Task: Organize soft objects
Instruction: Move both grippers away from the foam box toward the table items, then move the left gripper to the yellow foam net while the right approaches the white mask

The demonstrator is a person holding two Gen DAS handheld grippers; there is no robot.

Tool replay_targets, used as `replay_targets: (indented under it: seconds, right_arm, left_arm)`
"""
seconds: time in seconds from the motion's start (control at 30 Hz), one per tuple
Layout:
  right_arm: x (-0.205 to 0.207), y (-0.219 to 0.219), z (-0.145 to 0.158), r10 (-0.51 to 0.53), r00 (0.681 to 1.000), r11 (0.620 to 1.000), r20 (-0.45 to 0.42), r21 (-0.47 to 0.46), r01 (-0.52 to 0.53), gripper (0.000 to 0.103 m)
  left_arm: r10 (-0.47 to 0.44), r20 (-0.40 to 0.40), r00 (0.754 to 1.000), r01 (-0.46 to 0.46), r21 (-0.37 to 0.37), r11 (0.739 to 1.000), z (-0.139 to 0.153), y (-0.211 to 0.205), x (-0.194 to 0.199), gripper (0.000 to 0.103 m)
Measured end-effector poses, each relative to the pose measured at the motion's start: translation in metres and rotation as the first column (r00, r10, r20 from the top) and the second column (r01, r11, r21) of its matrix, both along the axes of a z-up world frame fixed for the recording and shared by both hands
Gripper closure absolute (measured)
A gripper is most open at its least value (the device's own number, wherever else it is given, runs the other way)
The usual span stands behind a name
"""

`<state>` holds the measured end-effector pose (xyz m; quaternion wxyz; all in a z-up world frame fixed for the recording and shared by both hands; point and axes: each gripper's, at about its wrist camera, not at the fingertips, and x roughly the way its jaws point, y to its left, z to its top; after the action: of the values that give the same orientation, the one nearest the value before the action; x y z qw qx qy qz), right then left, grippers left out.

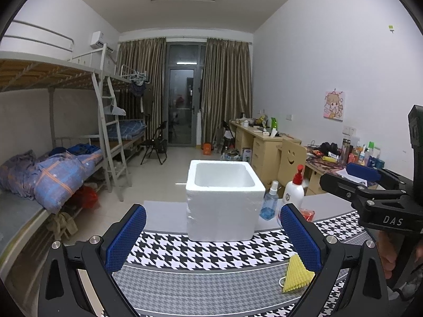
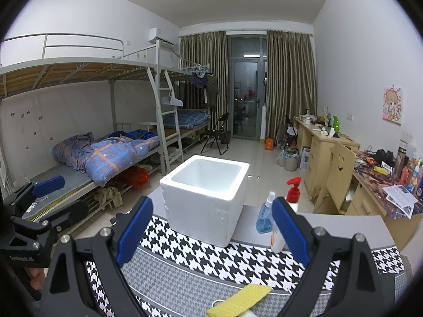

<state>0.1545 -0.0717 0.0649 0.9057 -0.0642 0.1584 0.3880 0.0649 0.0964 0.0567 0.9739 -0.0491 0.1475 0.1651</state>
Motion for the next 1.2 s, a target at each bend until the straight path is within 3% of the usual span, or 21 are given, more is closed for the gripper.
replay_targets:
  seconds: [0.53, 1.2]
  right_arm:
    - [-0.003, -0.024, -0.013, -0.026, 1.000, 1.000, 0.001, 0.013, 0.026, 0.009]
    - [-0.007, -0.062, -0.035, -0.088, 0.996, 0.996, 0.003, 0.009, 0.088, 0.009]
  left_arm:
    - [-0.042, 0.010, 0.999, 0.042, 0.005, 0.999, -0.012, -0.025, -0.002, 0.001]
    - [-0.123, -0.003, 0.992, 0.123, -0.039, 0.992, -0.036, -0.055, 0.011, 0.001]
